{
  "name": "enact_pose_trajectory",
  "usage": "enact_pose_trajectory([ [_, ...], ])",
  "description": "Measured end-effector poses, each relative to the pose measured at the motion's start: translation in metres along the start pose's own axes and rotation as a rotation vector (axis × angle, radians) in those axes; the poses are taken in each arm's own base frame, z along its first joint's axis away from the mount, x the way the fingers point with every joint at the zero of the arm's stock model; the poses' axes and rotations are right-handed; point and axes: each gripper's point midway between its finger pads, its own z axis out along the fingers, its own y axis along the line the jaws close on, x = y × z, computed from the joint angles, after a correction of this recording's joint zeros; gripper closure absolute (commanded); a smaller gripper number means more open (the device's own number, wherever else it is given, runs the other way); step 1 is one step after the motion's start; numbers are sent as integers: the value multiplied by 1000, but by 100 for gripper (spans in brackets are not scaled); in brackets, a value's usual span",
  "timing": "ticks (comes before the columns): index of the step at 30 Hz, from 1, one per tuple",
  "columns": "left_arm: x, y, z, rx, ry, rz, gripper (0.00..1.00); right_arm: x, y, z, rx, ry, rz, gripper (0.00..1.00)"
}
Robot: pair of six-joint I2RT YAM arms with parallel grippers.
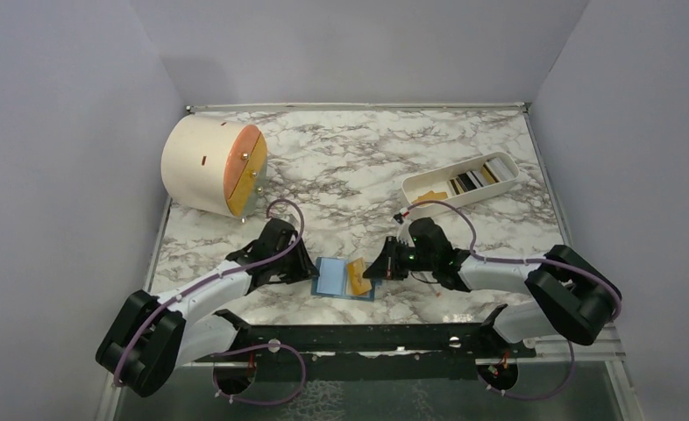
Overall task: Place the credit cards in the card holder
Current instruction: Insert the credit card into the card holder.
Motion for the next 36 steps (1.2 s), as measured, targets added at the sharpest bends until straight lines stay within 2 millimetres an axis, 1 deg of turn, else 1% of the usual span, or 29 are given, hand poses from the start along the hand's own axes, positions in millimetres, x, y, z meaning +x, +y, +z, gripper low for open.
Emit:
enact_pose_trajectory([
  [7,9,2,-3,32,2,-25,77,6,-13,6,21,7,36,99],
  [11,13,3,-4,45,2,-36,79,9,-17,10,14,11,61,99],
  [16,15,2,-3,56,9,-43,81,10,-16,14,-15,10,81,99],
  [27,17,0,-2,77,14,-60,82,8,-10,19,-61,-6,81,99],
  [36,19,0,-2,91,13,-76,82,6,-14,23,-58,-19,80,99],
])
